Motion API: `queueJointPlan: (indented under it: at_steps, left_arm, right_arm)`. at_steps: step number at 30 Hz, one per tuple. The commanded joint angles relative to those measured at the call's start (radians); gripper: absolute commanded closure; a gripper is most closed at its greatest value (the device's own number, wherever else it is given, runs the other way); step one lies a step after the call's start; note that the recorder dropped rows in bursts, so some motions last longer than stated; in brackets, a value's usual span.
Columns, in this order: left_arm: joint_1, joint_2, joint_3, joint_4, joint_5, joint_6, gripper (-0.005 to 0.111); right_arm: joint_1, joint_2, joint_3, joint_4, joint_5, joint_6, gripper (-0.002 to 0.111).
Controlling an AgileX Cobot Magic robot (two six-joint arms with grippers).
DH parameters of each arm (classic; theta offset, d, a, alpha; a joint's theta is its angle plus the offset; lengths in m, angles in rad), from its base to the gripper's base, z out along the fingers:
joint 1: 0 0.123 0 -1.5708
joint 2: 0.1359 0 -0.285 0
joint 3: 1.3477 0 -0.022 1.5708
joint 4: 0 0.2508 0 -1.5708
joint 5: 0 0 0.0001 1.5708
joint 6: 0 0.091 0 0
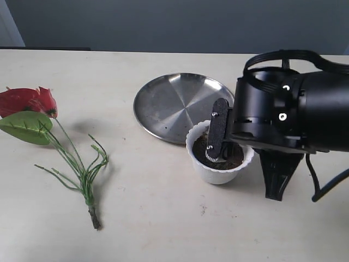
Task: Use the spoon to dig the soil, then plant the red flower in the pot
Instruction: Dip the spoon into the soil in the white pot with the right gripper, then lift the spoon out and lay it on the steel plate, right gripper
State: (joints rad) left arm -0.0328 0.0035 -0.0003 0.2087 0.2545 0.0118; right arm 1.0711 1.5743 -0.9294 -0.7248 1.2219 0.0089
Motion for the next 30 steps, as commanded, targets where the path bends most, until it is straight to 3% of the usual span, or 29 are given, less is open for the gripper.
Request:
queueJointPlan:
  at_steps: [1,10,15,20,24,30]
  left_arm:
    - [0.001,-0.004,0.000,-0.005,-0.011,-0.001,0.106]
    - [0.001,-0.004,0.000,-0.005,-0.011,-0.001,0.106]
    - [0.001,-0.004,0.000,-0.005,-0.011,-0.001,0.106]
    - [0.001,-0.004,0.000,-0.005,-0.011,-0.001,0.106]
    - [0.001,-0.004,0.000,-0.005,-0.011,-0.001,0.106]
    - [0.001,-0.004,0.000,-0.005,-0.011,-0.001,0.106]
  right_arm:
    - [-0.004,0.000,-0.002,0.027,-0.001,-0.079,0.109]
    - [-0.011,-0.107,-0.002,-0.061,-0.001,0.083,0.109]
    - [-0.179,-0.174,-0.039,0.023,-0.209,0.065,0.109]
    - [-0.428,-0.085,-0.192,0.289,-0.302,-0.208,0.109]
    - [-0.551,0.085,-0.390,0.578,-0.297,-0.455,0.109]
    - [-0.552,0.438,-0.729,0.686,-0.193,-0.599,0.109]
